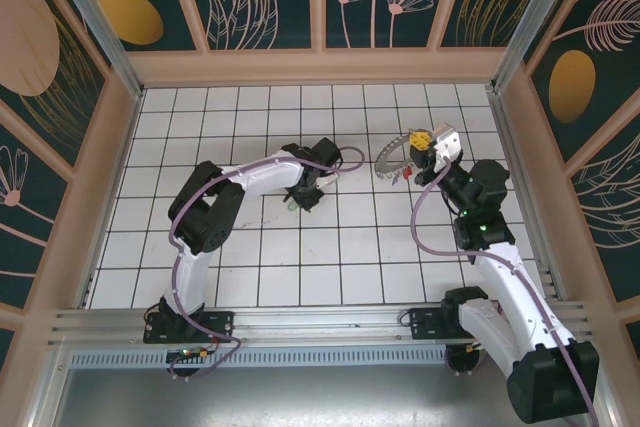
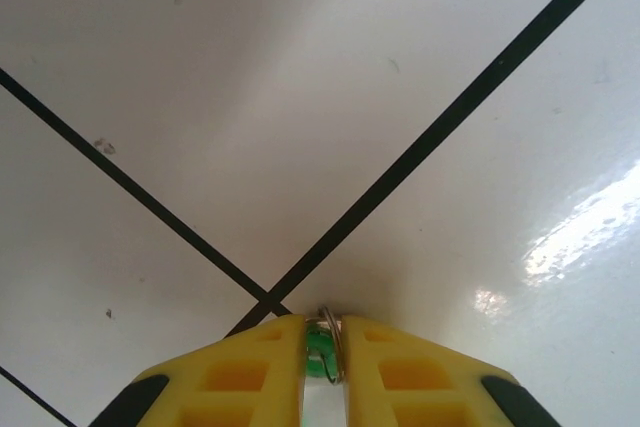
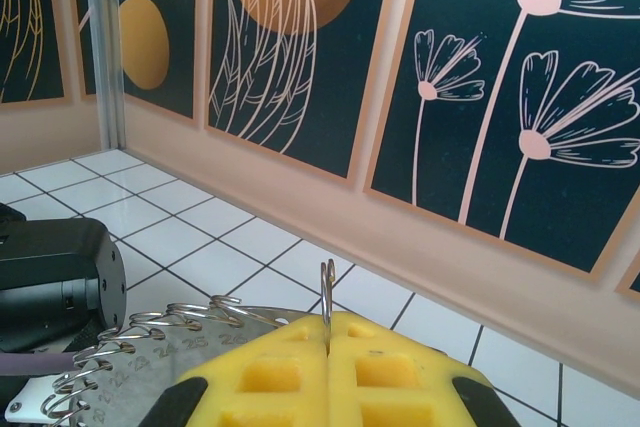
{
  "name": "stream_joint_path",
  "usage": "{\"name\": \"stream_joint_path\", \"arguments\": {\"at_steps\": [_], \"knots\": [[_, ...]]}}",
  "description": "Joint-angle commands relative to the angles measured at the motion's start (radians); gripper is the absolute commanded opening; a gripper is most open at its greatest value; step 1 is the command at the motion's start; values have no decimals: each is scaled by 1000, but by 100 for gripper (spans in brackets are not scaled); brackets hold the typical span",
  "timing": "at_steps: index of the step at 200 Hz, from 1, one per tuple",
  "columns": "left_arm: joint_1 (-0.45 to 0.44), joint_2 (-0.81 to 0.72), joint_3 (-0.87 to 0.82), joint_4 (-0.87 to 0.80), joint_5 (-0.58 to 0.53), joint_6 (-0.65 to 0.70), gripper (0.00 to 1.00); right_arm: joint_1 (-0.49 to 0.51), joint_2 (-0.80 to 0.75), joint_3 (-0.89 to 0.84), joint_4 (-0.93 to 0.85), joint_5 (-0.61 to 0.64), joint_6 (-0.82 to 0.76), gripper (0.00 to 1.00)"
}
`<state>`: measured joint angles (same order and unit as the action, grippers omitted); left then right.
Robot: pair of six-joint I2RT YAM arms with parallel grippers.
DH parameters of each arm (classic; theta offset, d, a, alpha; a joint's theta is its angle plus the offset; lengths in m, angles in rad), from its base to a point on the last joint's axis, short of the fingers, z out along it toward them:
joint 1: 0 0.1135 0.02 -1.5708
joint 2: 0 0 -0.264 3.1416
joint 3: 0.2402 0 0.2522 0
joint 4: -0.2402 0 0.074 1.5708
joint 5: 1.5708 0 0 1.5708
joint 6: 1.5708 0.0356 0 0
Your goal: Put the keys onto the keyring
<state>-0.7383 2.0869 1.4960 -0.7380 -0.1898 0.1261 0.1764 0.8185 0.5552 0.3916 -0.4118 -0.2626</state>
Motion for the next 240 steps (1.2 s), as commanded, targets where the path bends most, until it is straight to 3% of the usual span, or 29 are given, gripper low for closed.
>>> {"name": "stream_joint_path", "arguments": {"at_steps": [1,22,75,106,129,158,190,212,240], "knots": [[17,0,-31,-40,22,-21,16,-8,-13,-6,64,-19,4,0],[24,0,-25,-52,35,-19,0,-9,-9,-5,62,-22,4,0],[27,-147,41,-95,93,46,0,-7,-11,3,-13,-92,-39,0],[29,-340,8,-83,218,241,0,7,-21,-9,-89,-209,-78,0],[29,-514,-82,11,283,367,0,33,-11,9,-169,-284,-150,0],[33,-658,-182,203,378,401,0,95,43,62,-255,-425,-207,0],[37,-727,-271,363,549,435,0,227,72,78,-269,-480,-306,0],[39,-724,-281,385,623,465,0,256,121,112,-267,-589,-318,0],[37,-757,-325,435,709,557,0,281,185,158,-289,-636,-320,0]]}}
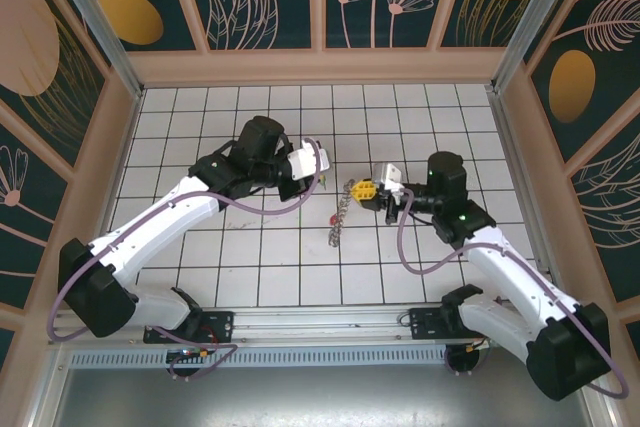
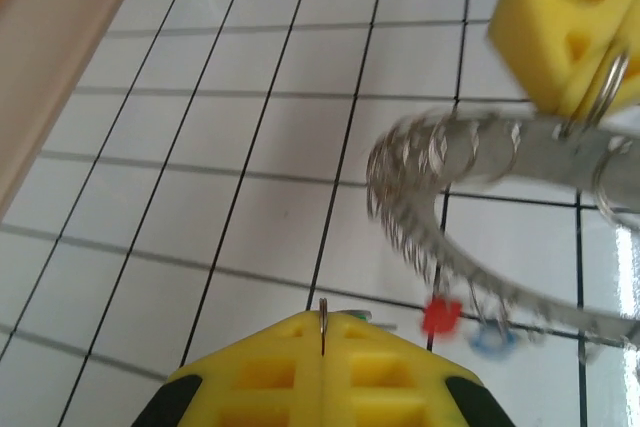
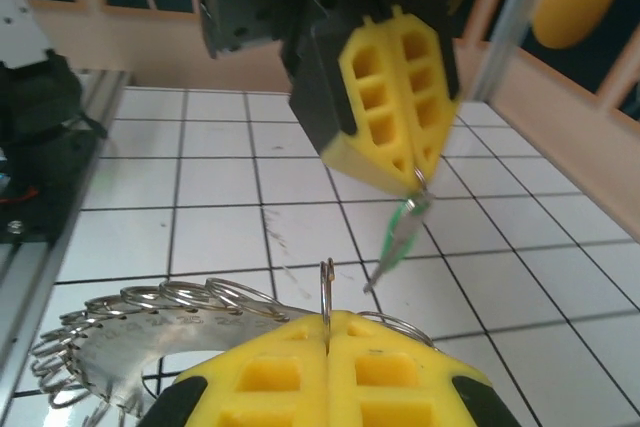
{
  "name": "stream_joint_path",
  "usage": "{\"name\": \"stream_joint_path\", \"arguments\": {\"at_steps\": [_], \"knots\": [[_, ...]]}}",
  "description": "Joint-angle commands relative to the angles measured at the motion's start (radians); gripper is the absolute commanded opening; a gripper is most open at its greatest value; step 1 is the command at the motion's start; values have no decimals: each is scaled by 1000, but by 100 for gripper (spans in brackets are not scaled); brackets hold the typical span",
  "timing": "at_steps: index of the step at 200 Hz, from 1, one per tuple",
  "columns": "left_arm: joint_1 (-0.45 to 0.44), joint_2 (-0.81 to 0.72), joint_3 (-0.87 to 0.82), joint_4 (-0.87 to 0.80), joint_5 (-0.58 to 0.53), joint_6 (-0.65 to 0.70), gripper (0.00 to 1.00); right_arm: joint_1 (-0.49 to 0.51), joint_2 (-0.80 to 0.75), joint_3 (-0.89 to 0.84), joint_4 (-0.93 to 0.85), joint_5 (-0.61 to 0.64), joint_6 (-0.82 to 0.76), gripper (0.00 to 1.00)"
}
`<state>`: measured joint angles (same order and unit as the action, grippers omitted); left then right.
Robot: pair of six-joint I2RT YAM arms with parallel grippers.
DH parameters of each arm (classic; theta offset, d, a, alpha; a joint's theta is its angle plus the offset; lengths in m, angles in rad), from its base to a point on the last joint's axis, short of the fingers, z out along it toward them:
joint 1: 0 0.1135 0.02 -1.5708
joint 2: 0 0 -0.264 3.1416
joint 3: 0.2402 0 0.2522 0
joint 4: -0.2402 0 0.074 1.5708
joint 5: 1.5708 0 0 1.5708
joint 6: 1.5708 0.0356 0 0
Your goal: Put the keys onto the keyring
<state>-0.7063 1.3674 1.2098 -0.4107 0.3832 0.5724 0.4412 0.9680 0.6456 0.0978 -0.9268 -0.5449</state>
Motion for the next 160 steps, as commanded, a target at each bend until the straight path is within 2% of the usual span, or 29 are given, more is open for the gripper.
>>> {"name": "stream_joint_path", "arguments": {"at_steps": [1,23,67,106,160], "knots": [[5,-41,-42,112,136,114,0,16,36,68,5,-122,-38,0],[6,-94,-120,215,142,140,0,16,59,84,-12,-128,-44,0],[6,-122,-151,262,167,172,0,16,121,144,-82,-178,-41,0],[5,-167,-209,325,260,275,0,16,145,171,-117,-202,-36,0],[4,-169,-212,293,282,384,0,31,203,244,-270,-300,-114,0]]}}
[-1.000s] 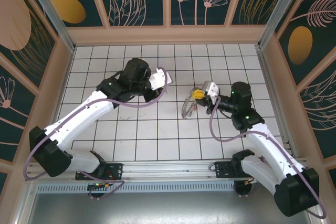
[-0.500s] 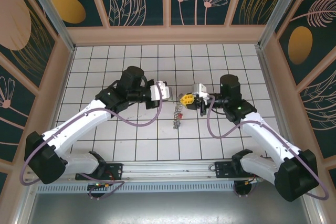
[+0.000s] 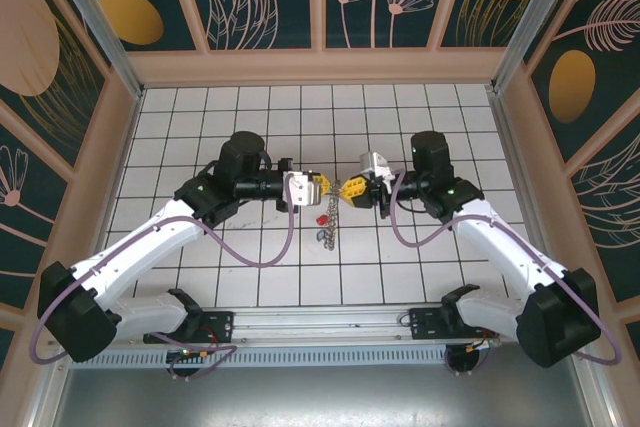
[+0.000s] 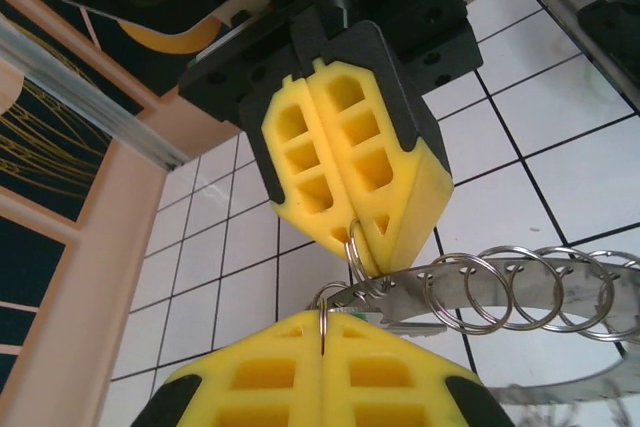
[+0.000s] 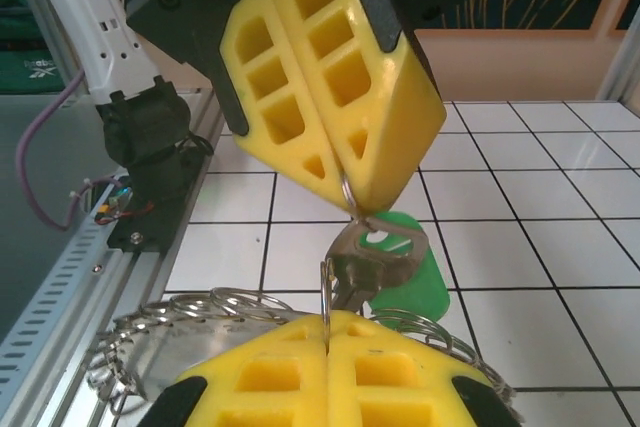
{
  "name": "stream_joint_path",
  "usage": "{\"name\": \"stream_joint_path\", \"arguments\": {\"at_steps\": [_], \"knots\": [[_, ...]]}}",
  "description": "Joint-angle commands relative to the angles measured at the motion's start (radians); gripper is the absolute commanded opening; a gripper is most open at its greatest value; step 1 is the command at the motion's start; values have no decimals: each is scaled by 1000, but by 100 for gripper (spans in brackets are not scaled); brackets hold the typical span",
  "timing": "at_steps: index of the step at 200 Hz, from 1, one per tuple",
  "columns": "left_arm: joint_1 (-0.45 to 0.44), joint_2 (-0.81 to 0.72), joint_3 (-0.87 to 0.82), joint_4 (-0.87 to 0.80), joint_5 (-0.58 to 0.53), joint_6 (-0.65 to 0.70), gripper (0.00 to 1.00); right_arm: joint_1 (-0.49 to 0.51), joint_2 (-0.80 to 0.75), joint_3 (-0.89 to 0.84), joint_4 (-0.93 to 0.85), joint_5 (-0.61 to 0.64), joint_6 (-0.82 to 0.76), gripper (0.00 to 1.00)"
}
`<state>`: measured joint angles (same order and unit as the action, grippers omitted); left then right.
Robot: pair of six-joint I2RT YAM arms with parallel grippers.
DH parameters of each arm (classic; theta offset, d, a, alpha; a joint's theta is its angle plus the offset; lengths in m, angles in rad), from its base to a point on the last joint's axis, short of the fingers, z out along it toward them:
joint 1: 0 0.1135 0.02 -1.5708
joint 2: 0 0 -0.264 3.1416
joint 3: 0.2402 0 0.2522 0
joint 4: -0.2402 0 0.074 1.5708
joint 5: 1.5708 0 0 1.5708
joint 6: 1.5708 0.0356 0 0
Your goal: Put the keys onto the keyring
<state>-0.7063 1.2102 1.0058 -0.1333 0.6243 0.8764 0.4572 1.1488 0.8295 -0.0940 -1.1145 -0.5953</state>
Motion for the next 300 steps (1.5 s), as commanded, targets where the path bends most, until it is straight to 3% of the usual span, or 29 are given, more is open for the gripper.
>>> {"name": "stream_joint_path", "arguments": {"at_steps": [1,47,137,199,300], "knots": [[4,-11,-8,14,41,83,0,15,23,61,-80,-114,-65,0],[-3,15,13,-80,46,214,0,41,79,100,-146,-133,-98,0],[-12,9,-2,-104,124,294,0,63,121,141,-254,-127,-184,0],[-27,27,11,-193,84,325,0,66,125,153,-293,-145,-229,0],[-35,-9,-17,-111,71,346,0,120,168,181,-407,-75,-334,0]]}}
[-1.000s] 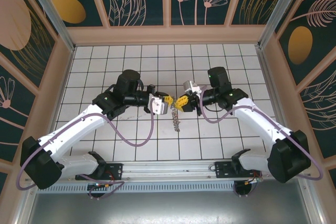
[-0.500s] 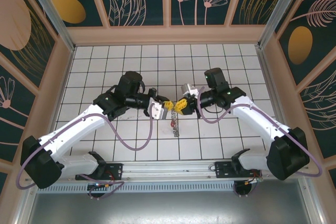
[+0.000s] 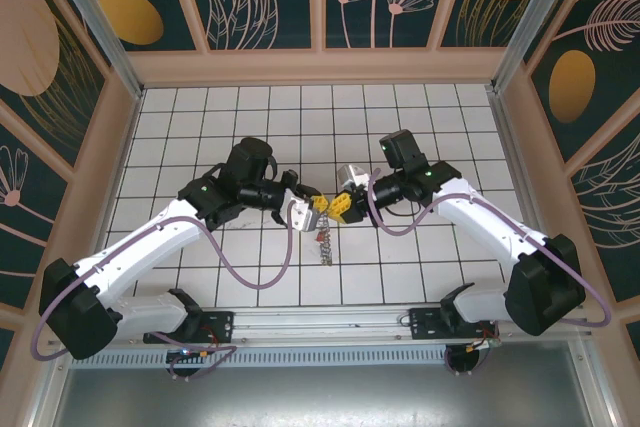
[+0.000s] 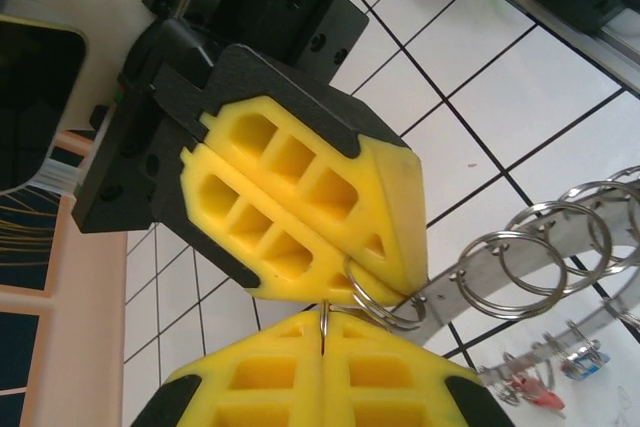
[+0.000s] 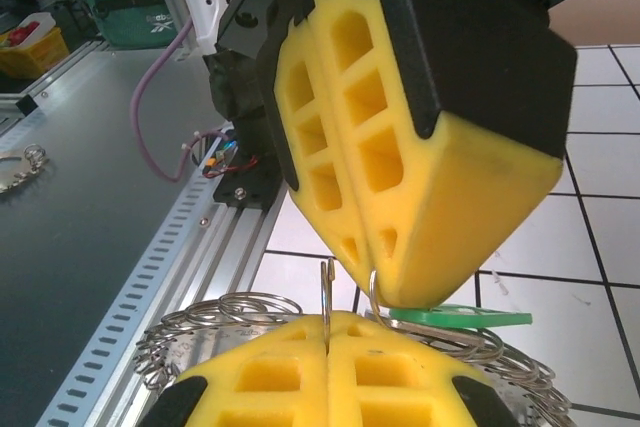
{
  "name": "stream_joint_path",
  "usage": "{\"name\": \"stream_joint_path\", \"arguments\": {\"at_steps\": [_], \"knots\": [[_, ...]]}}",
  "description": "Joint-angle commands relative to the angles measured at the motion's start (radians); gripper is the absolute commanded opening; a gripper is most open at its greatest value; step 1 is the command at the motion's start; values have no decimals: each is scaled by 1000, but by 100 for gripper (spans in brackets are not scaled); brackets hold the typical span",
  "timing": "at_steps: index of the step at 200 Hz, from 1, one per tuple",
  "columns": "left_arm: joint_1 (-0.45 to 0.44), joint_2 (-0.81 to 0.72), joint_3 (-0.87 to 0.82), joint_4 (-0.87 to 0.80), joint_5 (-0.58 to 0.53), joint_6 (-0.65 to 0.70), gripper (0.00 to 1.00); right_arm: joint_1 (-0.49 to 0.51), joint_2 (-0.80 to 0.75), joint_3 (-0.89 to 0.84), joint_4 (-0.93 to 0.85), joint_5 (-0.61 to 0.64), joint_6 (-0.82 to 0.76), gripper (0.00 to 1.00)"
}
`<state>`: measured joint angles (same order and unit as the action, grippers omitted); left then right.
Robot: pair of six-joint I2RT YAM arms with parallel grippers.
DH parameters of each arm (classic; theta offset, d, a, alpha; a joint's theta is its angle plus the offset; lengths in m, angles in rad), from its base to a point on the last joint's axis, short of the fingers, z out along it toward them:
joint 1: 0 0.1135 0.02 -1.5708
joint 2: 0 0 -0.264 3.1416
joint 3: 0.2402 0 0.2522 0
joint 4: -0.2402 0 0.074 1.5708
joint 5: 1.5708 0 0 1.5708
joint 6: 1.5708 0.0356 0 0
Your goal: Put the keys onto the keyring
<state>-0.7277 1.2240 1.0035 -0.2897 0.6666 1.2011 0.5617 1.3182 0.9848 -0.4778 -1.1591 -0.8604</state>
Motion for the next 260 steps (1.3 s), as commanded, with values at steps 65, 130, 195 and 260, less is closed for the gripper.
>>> {"name": "stream_joint_path", "arguments": {"at_steps": [65,130,195,260], "knots": [[-13,-71,-58,43,49,62,0,4,-31,11,-32,-11,-94,0],[-14,-78,-43,8,9,92,0,7,-32,14,-14,-35,-77,0],[-26,-59,-9,-42,62,102,0,6,-29,15,-15,-32,-72,0],[-50,-41,35,-118,71,149,0,4,-36,22,-31,-2,-74,0]]}}
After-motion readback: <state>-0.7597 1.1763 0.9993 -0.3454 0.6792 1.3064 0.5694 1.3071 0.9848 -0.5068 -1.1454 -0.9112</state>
